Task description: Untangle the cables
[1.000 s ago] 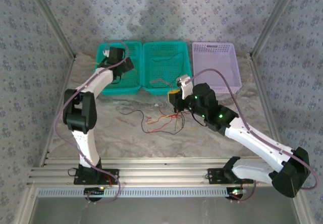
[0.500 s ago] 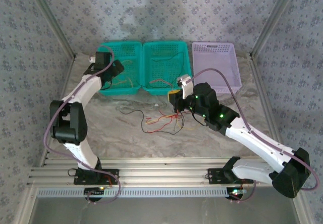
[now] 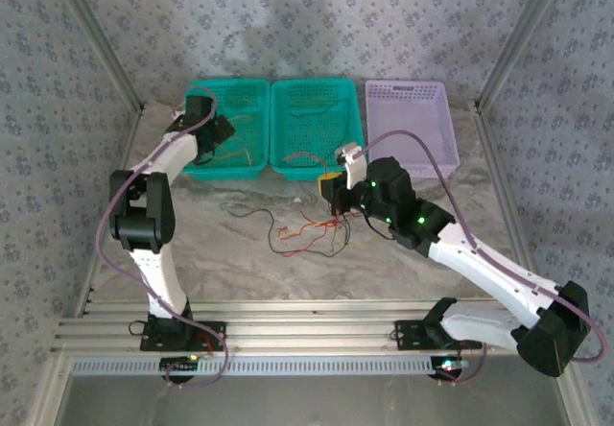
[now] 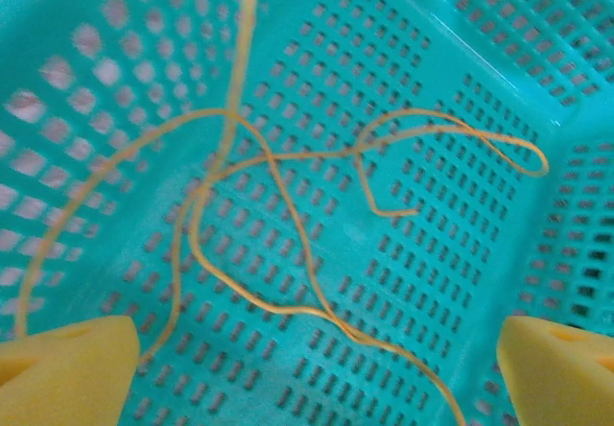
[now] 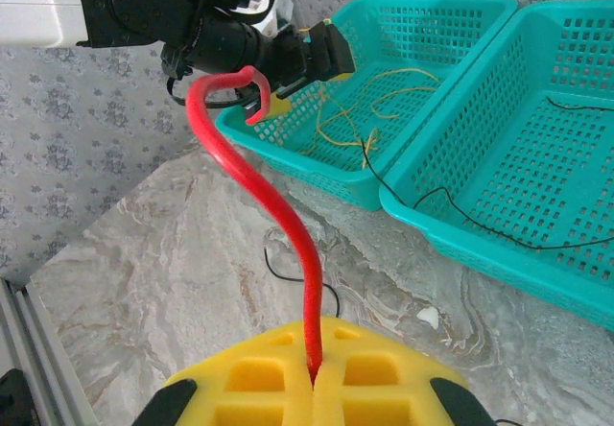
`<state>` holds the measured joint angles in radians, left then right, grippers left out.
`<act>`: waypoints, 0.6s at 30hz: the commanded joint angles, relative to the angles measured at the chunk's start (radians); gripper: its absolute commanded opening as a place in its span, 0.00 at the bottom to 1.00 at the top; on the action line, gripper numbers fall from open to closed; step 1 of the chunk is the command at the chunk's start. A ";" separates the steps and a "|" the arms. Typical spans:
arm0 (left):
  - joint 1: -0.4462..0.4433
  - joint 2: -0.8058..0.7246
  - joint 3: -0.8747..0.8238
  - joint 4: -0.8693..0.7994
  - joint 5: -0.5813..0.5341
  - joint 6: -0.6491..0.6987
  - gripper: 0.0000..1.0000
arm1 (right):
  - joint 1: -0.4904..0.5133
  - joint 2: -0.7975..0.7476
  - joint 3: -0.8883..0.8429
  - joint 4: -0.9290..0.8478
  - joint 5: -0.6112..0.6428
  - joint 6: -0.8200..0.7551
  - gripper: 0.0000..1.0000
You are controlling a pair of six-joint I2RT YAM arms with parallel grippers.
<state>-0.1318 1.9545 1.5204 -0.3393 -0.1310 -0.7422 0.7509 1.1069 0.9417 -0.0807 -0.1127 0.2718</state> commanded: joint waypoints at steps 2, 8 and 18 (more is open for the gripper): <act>-0.033 -0.043 0.046 -0.021 -0.020 0.037 0.95 | -0.007 -0.013 0.051 0.005 -0.010 0.001 0.00; -0.112 -0.175 -0.004 0.008 0.038 0.036 0.96 | -0.018 -0.040 0.075 0.014 -0.027 0.017 0.00; -0.304 -0.432 -0.264 0.114 0.247 -0.073 0.97 | -0.068 -0.069 0.114 0.024 -0.074 0.060 0.00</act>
<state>-0.3973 1.5631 1.3224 -0.2653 0.0242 -0.7742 0.6994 1.0576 1.0245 -0.0772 -0.1570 0.2996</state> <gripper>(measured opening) 0.968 0.053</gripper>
